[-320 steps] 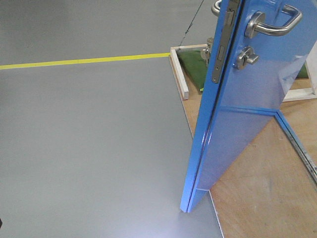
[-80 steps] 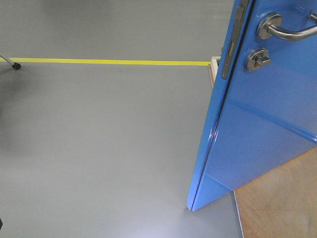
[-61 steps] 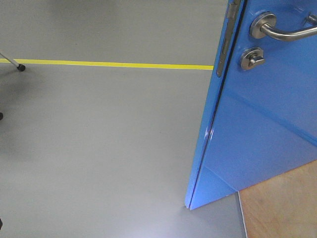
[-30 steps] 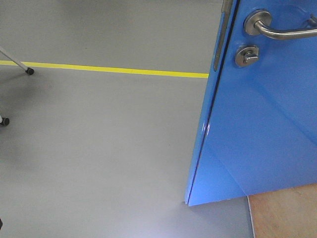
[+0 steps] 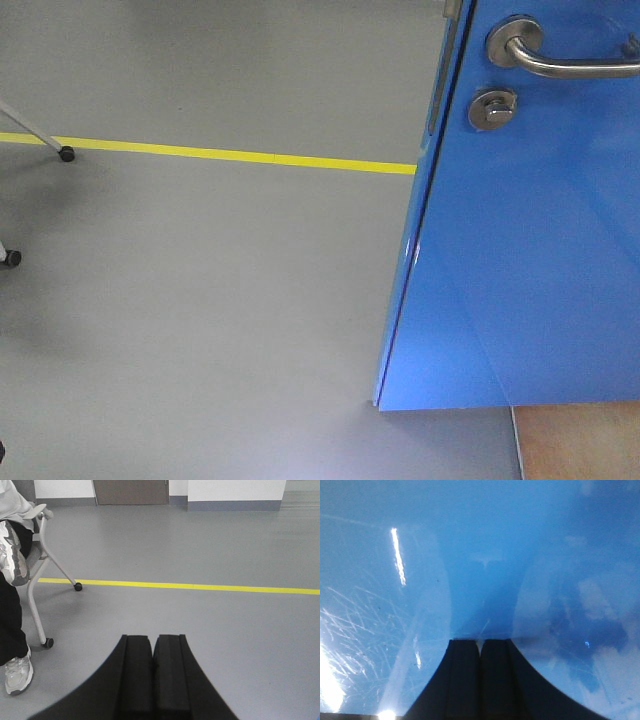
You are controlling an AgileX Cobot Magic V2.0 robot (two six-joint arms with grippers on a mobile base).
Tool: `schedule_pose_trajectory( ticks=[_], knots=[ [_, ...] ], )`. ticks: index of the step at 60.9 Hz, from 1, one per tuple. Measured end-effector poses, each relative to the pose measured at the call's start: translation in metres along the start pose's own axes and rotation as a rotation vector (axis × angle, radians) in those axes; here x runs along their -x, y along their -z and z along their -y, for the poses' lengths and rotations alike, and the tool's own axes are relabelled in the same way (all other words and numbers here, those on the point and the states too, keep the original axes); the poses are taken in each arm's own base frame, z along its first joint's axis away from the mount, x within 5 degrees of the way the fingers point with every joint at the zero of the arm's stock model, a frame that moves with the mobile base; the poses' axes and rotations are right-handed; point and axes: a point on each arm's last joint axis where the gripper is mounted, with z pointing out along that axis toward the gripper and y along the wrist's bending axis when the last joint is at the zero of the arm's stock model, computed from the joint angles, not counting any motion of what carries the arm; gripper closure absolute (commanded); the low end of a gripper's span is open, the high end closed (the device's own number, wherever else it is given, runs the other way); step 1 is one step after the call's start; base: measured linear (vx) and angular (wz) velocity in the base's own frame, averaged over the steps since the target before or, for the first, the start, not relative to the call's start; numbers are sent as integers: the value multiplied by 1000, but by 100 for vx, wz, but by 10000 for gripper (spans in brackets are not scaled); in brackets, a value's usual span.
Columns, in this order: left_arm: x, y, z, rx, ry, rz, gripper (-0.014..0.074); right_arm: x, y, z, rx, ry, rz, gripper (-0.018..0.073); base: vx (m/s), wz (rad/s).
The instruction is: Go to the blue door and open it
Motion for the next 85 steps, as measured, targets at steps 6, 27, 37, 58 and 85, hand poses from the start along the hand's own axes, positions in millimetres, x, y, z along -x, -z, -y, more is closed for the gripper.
schedule_pose_trajectory(
  ticks=[6, 27, 37, 58, 85],
  knots=[
    [0, 0, 0, 0, 0, 0, 526, -1, 0, 0, 0, 0, -4, 564, 20, 1],
    [0, 0, 0, 0, 0, 0, 526, -2, -1, 0, -1, 0, -10, 564, 19, -1],
    [0, 0, 0, 0, 0, 0, 526, -2, -1, 0, -1, 0, -11, 564, 17, -5],
    [0, 0, 0, 0, 0, 0, 526, -2, -1, 0, -1, 0, -11, 564, 15, -7],
    [0, 0, 0, 0, 0, 0, 526, -1, -1, 0, 0, -1, -3, 564, 11, -7]
  ],
)
